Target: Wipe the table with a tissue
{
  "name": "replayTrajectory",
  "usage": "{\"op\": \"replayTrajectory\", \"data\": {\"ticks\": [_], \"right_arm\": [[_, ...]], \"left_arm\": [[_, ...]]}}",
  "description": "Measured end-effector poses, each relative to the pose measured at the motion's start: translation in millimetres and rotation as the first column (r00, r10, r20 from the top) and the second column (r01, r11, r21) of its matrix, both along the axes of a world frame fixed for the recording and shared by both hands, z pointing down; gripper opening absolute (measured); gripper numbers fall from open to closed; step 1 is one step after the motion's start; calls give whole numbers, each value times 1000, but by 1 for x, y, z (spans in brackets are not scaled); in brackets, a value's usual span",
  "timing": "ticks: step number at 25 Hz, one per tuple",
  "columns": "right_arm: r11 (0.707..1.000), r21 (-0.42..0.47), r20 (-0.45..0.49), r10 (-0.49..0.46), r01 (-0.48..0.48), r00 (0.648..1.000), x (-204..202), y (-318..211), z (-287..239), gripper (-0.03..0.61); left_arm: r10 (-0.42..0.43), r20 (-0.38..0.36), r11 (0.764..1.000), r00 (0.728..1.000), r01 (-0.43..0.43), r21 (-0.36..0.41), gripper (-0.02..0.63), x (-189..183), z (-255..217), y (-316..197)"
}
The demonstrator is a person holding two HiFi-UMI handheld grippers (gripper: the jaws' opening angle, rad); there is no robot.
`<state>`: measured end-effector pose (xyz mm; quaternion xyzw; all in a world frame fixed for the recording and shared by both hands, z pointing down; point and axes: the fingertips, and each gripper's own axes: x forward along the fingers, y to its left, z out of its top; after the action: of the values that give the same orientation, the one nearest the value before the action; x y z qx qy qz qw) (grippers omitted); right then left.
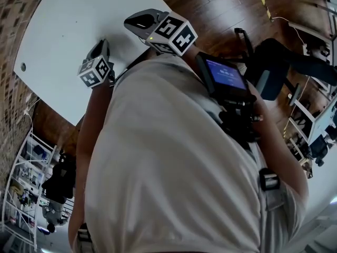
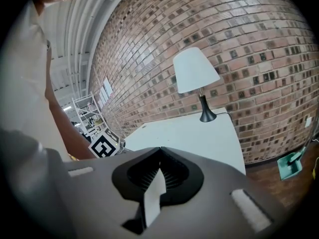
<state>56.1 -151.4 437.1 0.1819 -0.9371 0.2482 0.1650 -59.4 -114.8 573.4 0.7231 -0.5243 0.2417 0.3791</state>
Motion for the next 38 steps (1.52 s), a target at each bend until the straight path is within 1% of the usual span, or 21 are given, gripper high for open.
{"op": "replayTrajectory", "data": {"ticks": [3,6,9,12,15,18,21,26,30,35,36,37,38], "right_arm": [[1000,-12,17,29,-29,999,25,-3,2,8],[993,-41,23,108,-107,994,59,-12,7,8],[985,-51,12,167,-166,986,75,-24,12,8],[979,-59,-1,197,-197,980,86,-29,16,8],[975,-65,-4,211,-211,978,98,-32,18,8],[972,-71,-2,223,-222,975,107,-34,20,8],[969,-83,2,236,-235,972,118,-33,22,8],[965,-90,10,247,-245,969,129,-39,23,8],[971,-89,22,226,-224,974,128,-41,22,8],[976,-90,32,203,-200,979,123,-44,21,8],[976,-92,32,199,-195,980,122,-44,21,8],[977,-93,32,194,-190,981,122,-44,22,8],[978,-95,33,188,-184,982,121,-44,22,8]], "left_arm": [[36,23,999,999,-36,12,32,22,-4,-8],[83,23,996,996,-83,16,34,51,0,-16],[107,29,994,994,-108,24,34,56,1,-31],[150,48,988,988,-151,26,34,67,4,-44],[195,65,980,979,-197,26,34,84,8,-58],[222,81,975,972,-224,6,32,97,14,-68],[235,105,972,966,-235,-12,32,102,17,-68],[295,155,955,943,-296,-18,31,107,17,-64],[319,144,948,937,-318,-34,32,118,18,-58],[380,130,925,916,-378,-40,32,138,18,-46],[401,126,916,908,-399,-40,32,143,18,-42],[430,126,903,894,-428,-40,31,148,18,-37],[471,134,882,872,-470,-41,32,153,19,-31]]}}
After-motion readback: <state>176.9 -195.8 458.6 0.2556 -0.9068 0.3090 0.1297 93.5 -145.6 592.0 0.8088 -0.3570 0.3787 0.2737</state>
